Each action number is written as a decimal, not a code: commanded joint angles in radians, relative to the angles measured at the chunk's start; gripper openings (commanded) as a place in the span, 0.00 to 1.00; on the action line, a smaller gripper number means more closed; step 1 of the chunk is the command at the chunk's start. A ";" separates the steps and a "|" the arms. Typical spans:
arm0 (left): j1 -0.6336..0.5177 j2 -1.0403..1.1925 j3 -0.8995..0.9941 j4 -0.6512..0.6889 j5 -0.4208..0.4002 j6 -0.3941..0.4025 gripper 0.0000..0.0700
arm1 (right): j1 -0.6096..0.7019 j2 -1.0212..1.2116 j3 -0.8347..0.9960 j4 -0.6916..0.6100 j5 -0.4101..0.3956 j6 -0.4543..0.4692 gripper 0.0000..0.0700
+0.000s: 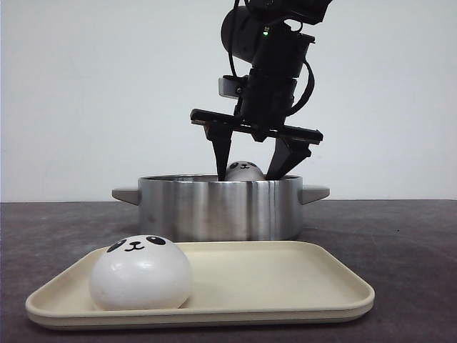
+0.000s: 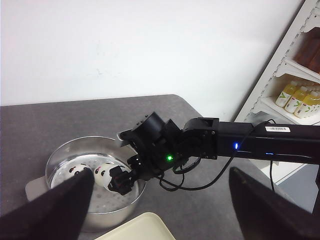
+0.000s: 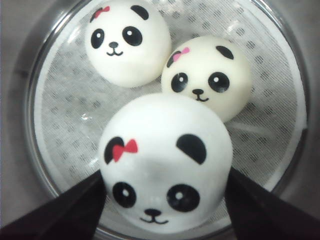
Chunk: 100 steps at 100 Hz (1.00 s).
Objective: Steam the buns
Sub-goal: 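Carry the bun with the right gripper into the pot and release, then lower the left gripper onto the last panda bun and grasp it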
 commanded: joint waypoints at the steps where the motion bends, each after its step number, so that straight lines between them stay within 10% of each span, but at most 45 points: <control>1: -0.009 0.009 0.019 0.009 -0.003 0.000 0.71 | 0.003 0.015 0.016 -0.014 0.004 -0.011 0.68; 42: -0.009 0.022 0.018 -0.080 -0.003 -0.004 0.71 | -0.002 0.008 0.035 -0.060 -0.016 -0.012 0.69; 48: -0.009 0.030 0.015 -0.119 -0.003 -0.008 0.71 | -0.002 -0.002 0.062 -0.069 -0.048 -0.029 0.52; 56: -0.009 0.043 0.001 -0.177 -0.003 -0.024 0.71 | 0.000 -0.032 0.118 -0.098 -0.096 -0.062 0.00; 100: -0.044 0.086 -0.435 -0.063 0.085 -0.149 0.71 | 0.304 -0.578 0.199 -0.114 0.117 -0.154 0.02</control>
